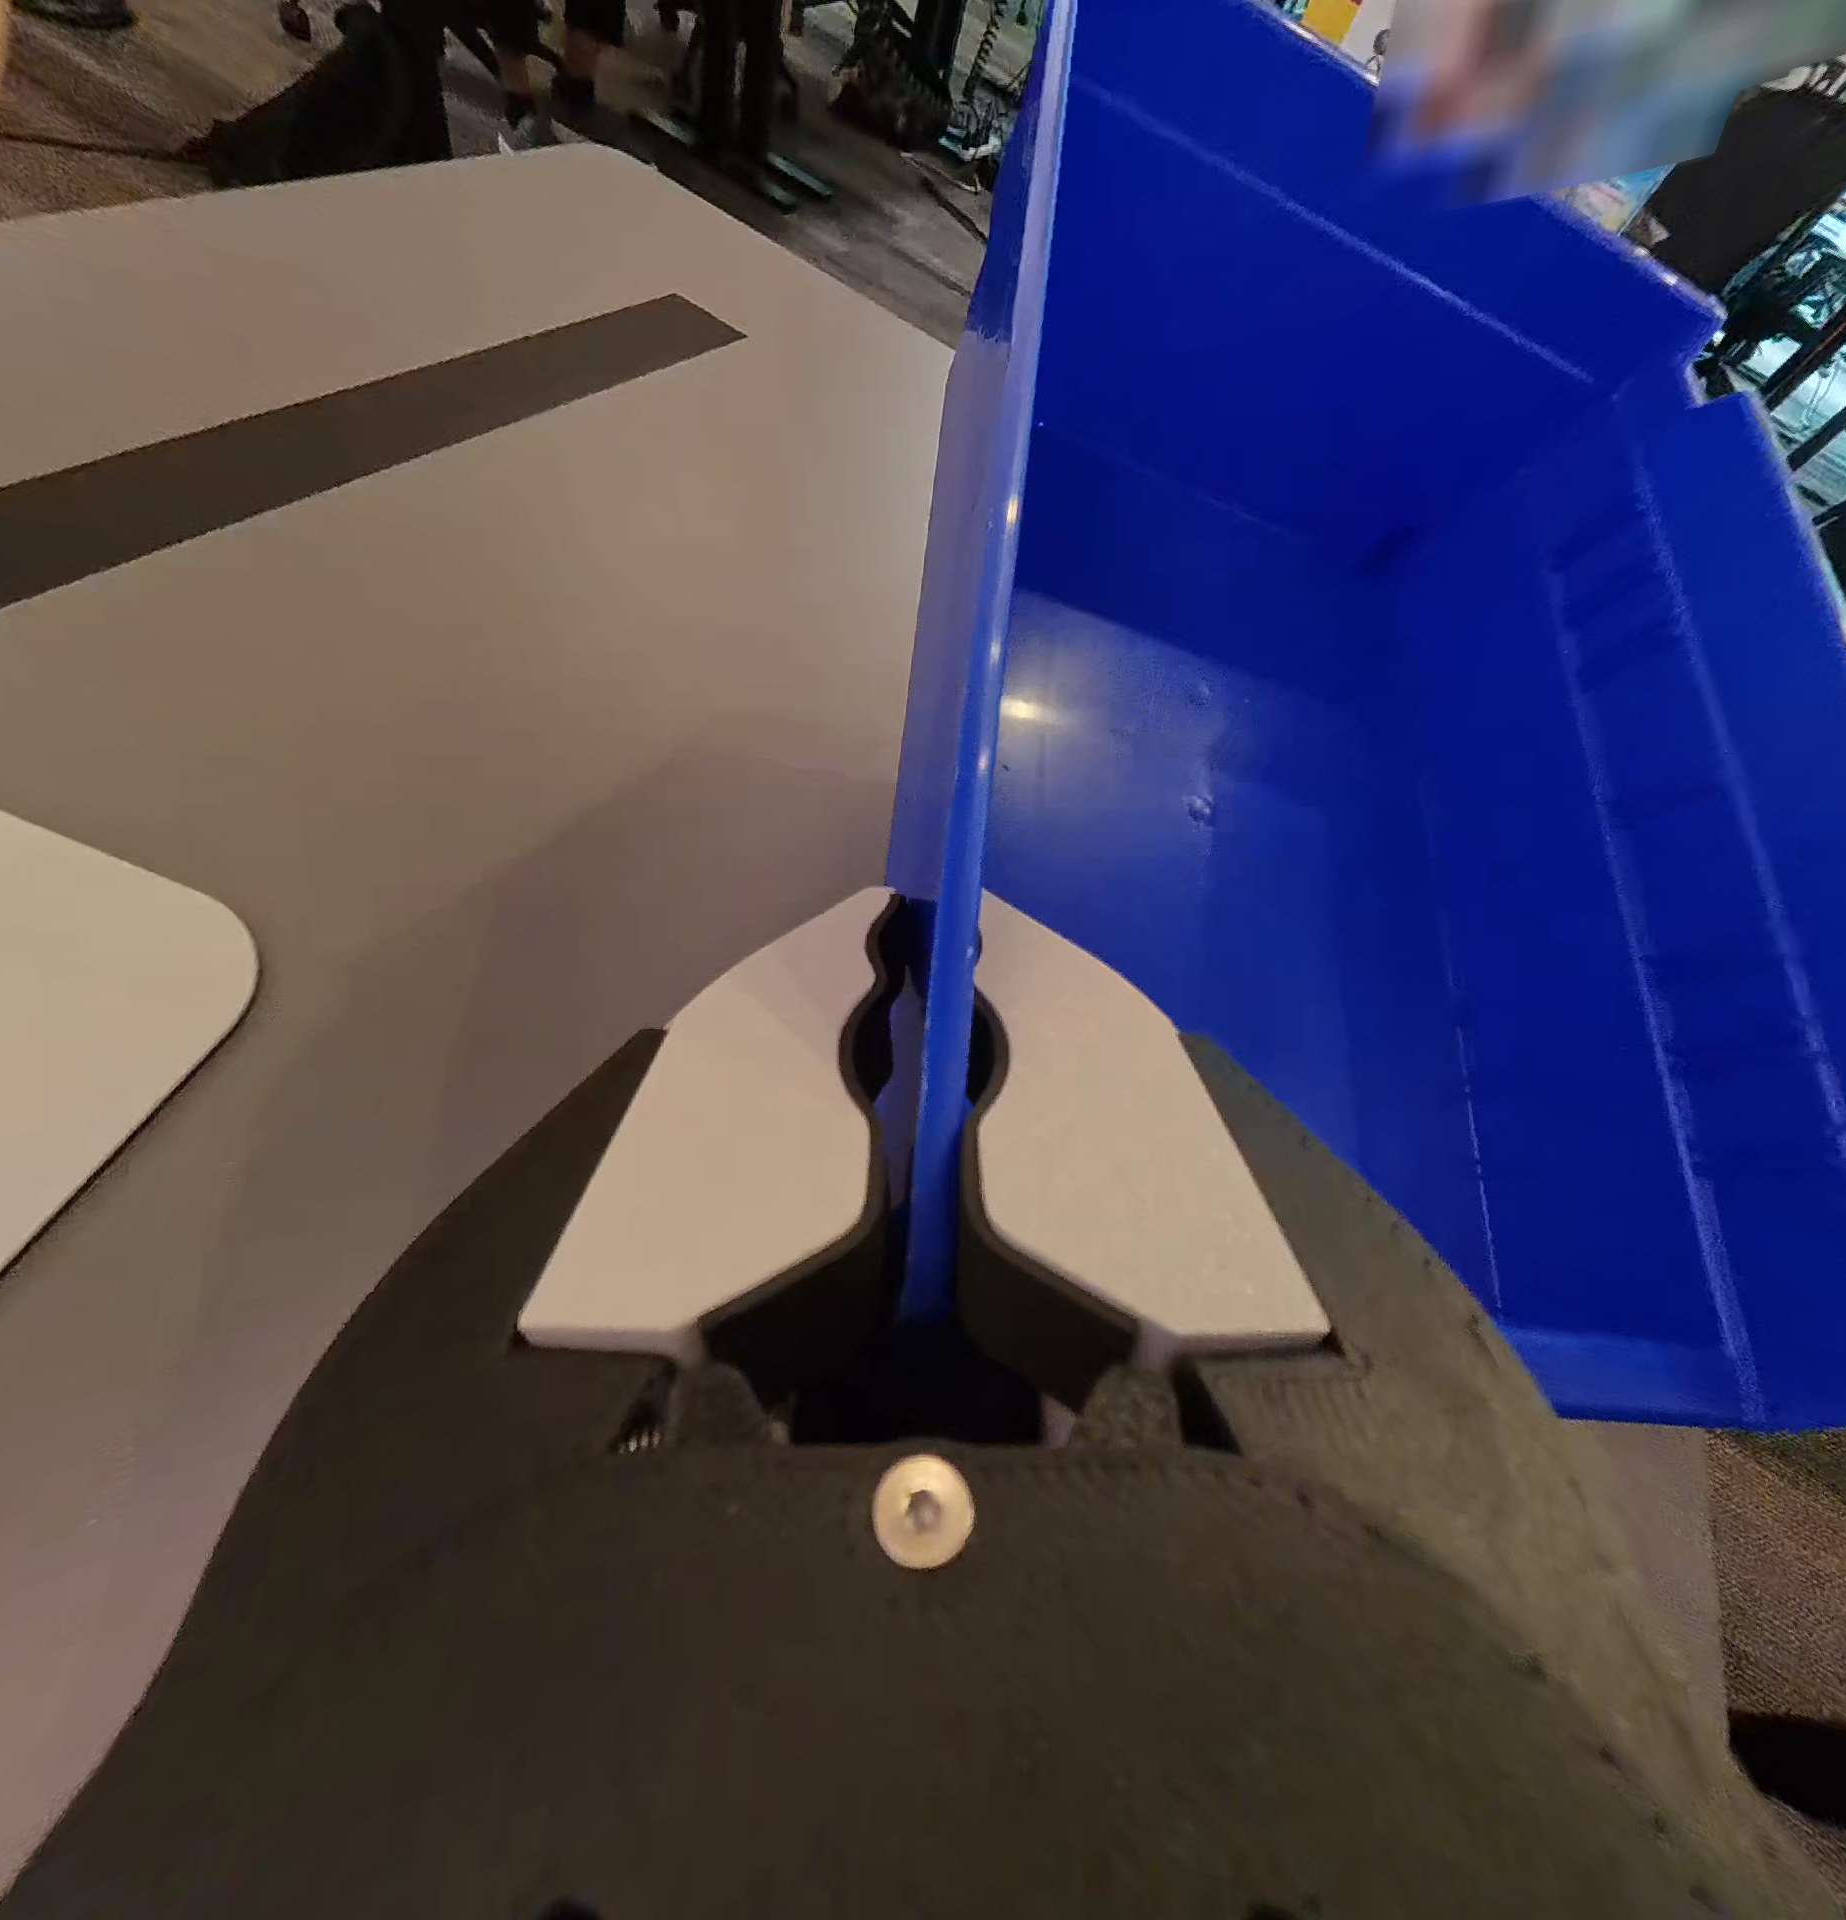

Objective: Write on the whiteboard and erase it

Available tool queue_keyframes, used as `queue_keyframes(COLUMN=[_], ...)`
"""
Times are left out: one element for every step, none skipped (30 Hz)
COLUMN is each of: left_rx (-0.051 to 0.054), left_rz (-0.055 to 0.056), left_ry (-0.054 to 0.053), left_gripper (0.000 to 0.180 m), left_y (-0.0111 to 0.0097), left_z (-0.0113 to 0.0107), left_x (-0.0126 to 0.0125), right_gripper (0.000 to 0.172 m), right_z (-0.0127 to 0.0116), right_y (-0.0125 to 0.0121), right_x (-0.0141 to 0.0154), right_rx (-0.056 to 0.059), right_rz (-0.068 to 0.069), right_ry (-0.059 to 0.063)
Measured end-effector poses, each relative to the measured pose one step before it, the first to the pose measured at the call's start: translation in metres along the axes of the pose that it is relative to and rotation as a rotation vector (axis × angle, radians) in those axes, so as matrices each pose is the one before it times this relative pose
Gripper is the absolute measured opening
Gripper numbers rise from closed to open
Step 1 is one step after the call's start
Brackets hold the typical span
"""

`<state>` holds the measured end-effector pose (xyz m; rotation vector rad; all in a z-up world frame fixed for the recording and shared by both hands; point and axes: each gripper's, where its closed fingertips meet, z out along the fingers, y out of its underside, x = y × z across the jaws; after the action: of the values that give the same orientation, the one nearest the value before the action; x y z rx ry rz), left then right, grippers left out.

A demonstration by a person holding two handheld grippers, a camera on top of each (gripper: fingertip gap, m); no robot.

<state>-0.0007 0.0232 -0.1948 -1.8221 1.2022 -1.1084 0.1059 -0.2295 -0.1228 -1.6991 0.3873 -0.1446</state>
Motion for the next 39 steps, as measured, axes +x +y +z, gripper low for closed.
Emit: queue_keyframes(left_rx=[-0.0074, -0.0102, -0.002, 0.0007, -0.0054, -0.0064, -0.0016, -0.0015, -0.0032, -0.0008, 0.0006, -0.004, -0.0028, 0.0066, 0.0082, 0.0004, -0.0016, 0.0015, 0.0045, 0.0081, 0.0064, 0.0017, 0.0008, 0.0013, -0.0003, -0.0006, 0.0014, 0.0048, 0.0073, 0.0064, 0.0047, 0.0083, 0.0152, 0.0142, 0.0052, 0.0059, 0.0114, 0.0101, 0.0065], left_rz=[-0.0029, 0.0015, -0.0023, -0.0059, -0.0032, -0.0099, -0.0173, -0.0064, 0.003, -0.0067, -0.0119, -0.0096, -0.0151, -0.0193, -0.0152, -0.0063, -0.0018, -0.0061, -0.0173, -0.025, -0.0187, -0.0057, -0.0074, -0.0219, -0.0286, -0.0235, -0.017, -0.0188, -0.0266, -0.0277, -0.0222, -0.0244, -0.0352, -0.0309, -0.0169, -0.0143, -0.0176, -0.0145, -0.0093], left_ry=[-0.0049, -0.0096, -0.0087, -0.0067, -0.0103, -0.0063, 0.0005, -0.0057, -0.0083, -0.0024, 0.0024, 0.0041, 0.0051, 0.0127, 0.0148, 0.0027, -0.0066, 0.0008, 0.0139, 0.0203, 0.0146, 0.0048, 0.0071, 0.0187, 0.0193, 0.0113, 0.01, 0.0181, 0.022, 0.021, 0.0163, 0.0106, 0.0128, 0.0106, 0.0122, 0.016, 0.0138, 0.0089, 0.0033], left_gripper=[0.006, 0.006, 0.006, 0.007, 0.007, 0.007, 0.007, 0.008, 0.008, 0.007, 0.008, 0.01, 0.01, 0.011, 0.012, 0.015, 0.018, 0.021, 0.026, 0.03, 0.035, 0.038, 0.043, 0.047, 0.048, 0.048, 0.051, 0.055, 0.059, 0.062, 0.063, 0.062, 0.061, 0.056, 0.054, 0.055, 0.055, 0.056, 0.056], left_y=[0.00119, 0.00125, 0.00074, 0.00089, 0.00163, 0.00184, 0.00143, 0.00127, 0.00109, 0.00046, 0.00005, 0.0007, 0.00099, 0.00046, -0.00008, 0.00003, -0.00001, 0.00007, 0.00048, 0.00013, 0.00018, 0.00031, 0.00022, 0.00038, 0.00055, 0.00032, -0.00015, -0.00077, -0.00141, -0.00178, -0.00205, -0.0026, -0.00312, -0.00291, -0.00239, -0.00305, -0.0039, -0.004, -0.0039], left_z=[0.00804, 0.0077, 0.00705, 0.00636, 0.00596, 0.00509, 0.00413, 0.00315, 0.00222, 0.00138, 0.0008, 0.00104, 0.00094, 0.00041, -0.00015, -0.00011, 0.0002, 0.00017, -0.00021, -0.0009, -0.00119, -0.00097, -0.00097, -0.00065, -0.00034, 0.00012, 0.00104, 0.0017, 0.00264, 0.00333, 0.00371, 0.00423, 0.00486, 0.00503, 0.00528, 0.0056, 0.00573, 0.00581, 0.0059], left_x=[-0.00051, -0.0012, -0.00142, -0.00133, -0.00171, -0.00156, -0.00136, -0.00174, -0.0017, -0.001, -0.00066, -0.00056, -0.00061, -0.0003, 0.00051, 0.00029, -0.00058, -0.00039, 0.00034, 0.00117, 0.00177, 0.00167, 0.002, 0.00333, 0.00343, 0.00235, 0.00175, 0.00267, 0.00314, 0.00277, 0.00161, 0.00061, 0.0001, -0.00126, -0.00142, -0.00054, -0.00067, -0.00107, -0.00121], right_gripper=[0.075, 0.079, 0.083, 0.085, 0.086, 0.088, 0.088, 0.089, 0.091, 0.082, 0.077, 0.071, 0.066, 0.06, 0.055, 0.049, 0.046, 0.041, 0.038, 0.035, 0.032, 0.029, 0.026, 0.023, 0.02, 0.018, 0.017, 0.016, 0.015, 0.014, 0.014, 0.014, 0.013, 0.013, 0.014, 0.014, 0.013, 0.013, 0.013], right_z=[0.00038, 0.00307, 0.00471, 0.00632, 0.00805, 0.00985, 0.0108, 0.01102, 0.00925, 0.00553, 0.00516, 0.00479, 0.00474, 0.00484, 0.00514, 0.00542, 0.00457, 0.00471, 0.00459, 0.00452, 0.00475, 0.00498, 0.00542, 0.00601, 0.00672, 0.00728, 0.00764, 0.00778, 0.00807, 0.00788, 0.00738, 0.00698, 0.00744, 0.00702, 0.00654, 0.00679, 0.00673, 0.00656, 0.00634], right_y=[0.00572, 0.00786, 0.00919, 0.00822, 0.00772, 0.00752, 0.00908, 0.00954, 0.00271, -0.00205, -0.00114, -0.00237, -0.00211, -0.00129, -0.00079, -0.00086, -0.00209, -0.00226, -0.00177, -0.00177, -0.00224, -0.00274, -0.00284, -0.00319, -0.0036, -0.0036, -0.00343, -0.00373, -0.00397, -0.00404, -0.00346, -0.00356, -0.00368, -0.00394, -0.00351, -0.00329, -0.00333, -0.00322, -0.00279], right_x=[-0.00873, -0.00964, -0.00679, -0.00422, -0.00293, -0.00504, -0.00519, -0.00244, -0.00152, -0.00187, -0.00119, 0.00119, 0.00188, -0.00083, -0.00072, 0.00179, 0.00662, 0.00648, 0.0052, 0.00488, 0.00572, 0.00599, 0.00727, 0.00939, 0.01024, 0.01014, 0.00799, 0.00711, 0.00874, 0.00913, 0.00854, 0.00712, 0.00827, 0.00792, 0.00792, 0.00828, 0.00728, 0.00725, 0.00769], right_rx=[-0.0141, -0.0242, -0.0351, -0.0318, -0.0301, -0.0297, -0.0433, -0.0492, -0.0089, 0.0078, -0.013, -0.0072, -0.01, -0.0164, -0.0186, -0.0136, -0.0066, -0.0091, -0.0135, -0.0167, -0.0157, -0.0133, -0.0172, -0.0171, -0.0138, -0.0157, -0.0211, -0.0227, -0.0234, -0.0216, -0.0252, -0.0244, -0.0206, -0.0131, -0.0091, -0.0048, -0.0008, 0.0032, 0.0046], right_rz=[0.0045, -0.0146, -0.034, -0.0352, -0.0165, 0.0052, 0.0071, -0.0165, -0.0071, 0.0219, -0.0029, -0.0285, -0.0244, -0.0126, -0.0093, -0.0166, -0.0127, -0.0056, -0.0034, 0.0009, -0.0028, -0.0201, -0.0255, -0.0229, -0.0249, -0.0295, -0.0263, -0.0132, -0.0256, -0.0552, -0.0604, -0.0346, -0.0243, -0.0454, -0.0495, -0.0249, -0.0068, -0.0098, -0.0222], right_ry=[-0.018, -0.013, 0.0043, 0.0131, 0.0129, -0.007, -0.0136, 0.0021, 0.0037, -0.0086, -0.0035, 0.0139, 0.0137, -0.0084, -0.012, 0.0011, 0.0243, 0.007, -0.0068, -0.0097, 0.0015, 0.0071, 0.0099, 0.0151, 0.0159, 0.01, -0.0109, -0.0195, 0.0, 0.0132, 0.0092, -0.0063, -0.0006, 0.0012, -0.0006, -0.0025, -0.0112, -0.0091, 0.0012])
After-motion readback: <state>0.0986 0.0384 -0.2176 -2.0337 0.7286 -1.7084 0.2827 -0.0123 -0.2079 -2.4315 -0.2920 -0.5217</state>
